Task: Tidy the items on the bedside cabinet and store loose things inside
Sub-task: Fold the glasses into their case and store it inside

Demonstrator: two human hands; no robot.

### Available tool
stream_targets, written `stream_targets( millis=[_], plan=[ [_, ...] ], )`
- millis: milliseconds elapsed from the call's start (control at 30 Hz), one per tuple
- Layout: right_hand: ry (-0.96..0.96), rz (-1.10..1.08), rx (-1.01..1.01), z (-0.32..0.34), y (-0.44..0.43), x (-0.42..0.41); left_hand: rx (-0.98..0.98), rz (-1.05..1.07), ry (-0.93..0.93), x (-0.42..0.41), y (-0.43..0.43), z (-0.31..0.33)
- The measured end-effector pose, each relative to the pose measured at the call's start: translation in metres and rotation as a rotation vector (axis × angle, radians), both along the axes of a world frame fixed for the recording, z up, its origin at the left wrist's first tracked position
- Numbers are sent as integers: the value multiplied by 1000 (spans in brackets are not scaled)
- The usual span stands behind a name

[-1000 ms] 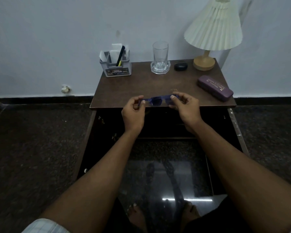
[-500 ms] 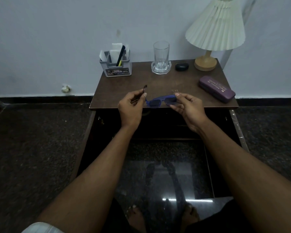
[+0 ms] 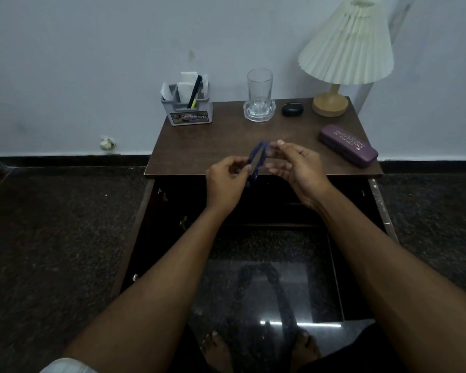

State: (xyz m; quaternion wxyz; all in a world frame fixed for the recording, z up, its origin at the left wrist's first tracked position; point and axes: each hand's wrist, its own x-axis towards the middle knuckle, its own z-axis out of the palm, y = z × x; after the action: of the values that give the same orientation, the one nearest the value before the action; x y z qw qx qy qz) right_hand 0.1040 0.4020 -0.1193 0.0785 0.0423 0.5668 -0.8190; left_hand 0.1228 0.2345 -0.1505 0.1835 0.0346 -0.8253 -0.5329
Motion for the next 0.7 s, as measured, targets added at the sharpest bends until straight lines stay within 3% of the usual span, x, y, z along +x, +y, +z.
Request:
stream_targets(
  millis=[133, 200, 333, 500, 700],
  plan=[
    [38, -63, 11, 5, 4, -8, 991, 59, -187, -1, 14, 15],
    [33, -57, 29, 4, 6, -8, 1232, 52, -186, -1, 10, 18],
    [-29, 61, 60, -3, 3, -4, 1343, 38, -206, 4, 8, 22],
    [-109, 228, -96, -6, -6, 0, 1389, 50, -202, 4, 14, 19],
    [-55, 116, -48, -9, -1, -5, 1314, 20, -216, 0, 12, 19]
  ],
)
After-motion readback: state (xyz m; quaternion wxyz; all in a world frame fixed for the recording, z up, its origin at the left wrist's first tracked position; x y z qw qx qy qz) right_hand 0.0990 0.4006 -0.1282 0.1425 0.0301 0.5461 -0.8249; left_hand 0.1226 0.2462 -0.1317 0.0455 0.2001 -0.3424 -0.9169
